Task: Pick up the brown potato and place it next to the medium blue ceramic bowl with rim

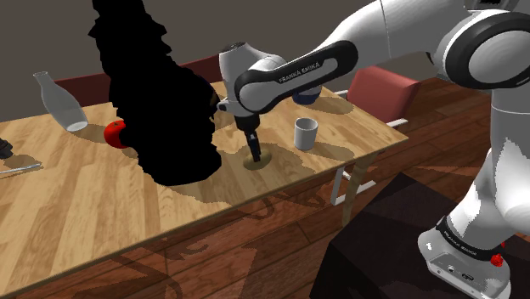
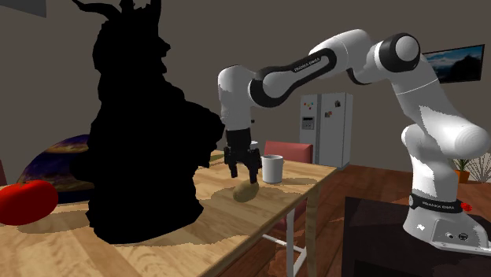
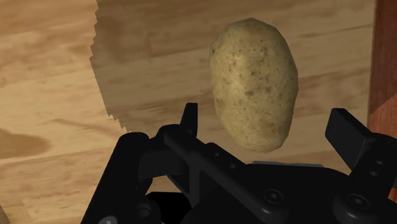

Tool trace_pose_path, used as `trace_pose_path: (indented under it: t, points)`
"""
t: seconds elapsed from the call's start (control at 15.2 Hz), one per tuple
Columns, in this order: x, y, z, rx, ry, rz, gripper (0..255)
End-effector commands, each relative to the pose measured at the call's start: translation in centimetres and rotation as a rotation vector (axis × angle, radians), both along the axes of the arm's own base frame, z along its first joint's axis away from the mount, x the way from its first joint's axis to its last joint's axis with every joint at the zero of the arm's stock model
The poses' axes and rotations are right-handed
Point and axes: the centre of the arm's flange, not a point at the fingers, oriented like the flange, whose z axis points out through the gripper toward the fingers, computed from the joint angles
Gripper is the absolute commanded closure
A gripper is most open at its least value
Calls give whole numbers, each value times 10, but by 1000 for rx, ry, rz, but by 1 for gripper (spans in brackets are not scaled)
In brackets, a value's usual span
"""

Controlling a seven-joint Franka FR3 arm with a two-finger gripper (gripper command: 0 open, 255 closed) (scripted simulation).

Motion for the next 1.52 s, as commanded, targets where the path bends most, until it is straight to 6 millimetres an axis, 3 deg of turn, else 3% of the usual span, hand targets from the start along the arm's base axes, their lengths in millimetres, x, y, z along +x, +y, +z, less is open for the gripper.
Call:
trace_pose_path:
  t: [0.0,0.4,0.92,0.99,1.45]
  points:
    - [2,5,-13,-2,1,18,0]
    - [0,3,-42,-2,1,18,0]
    - [0,3,-43,-2,1,18,0]
    - [0,2,-43,-2,1,18,255]
    - [-1,3,-43,-2,1,17,255]
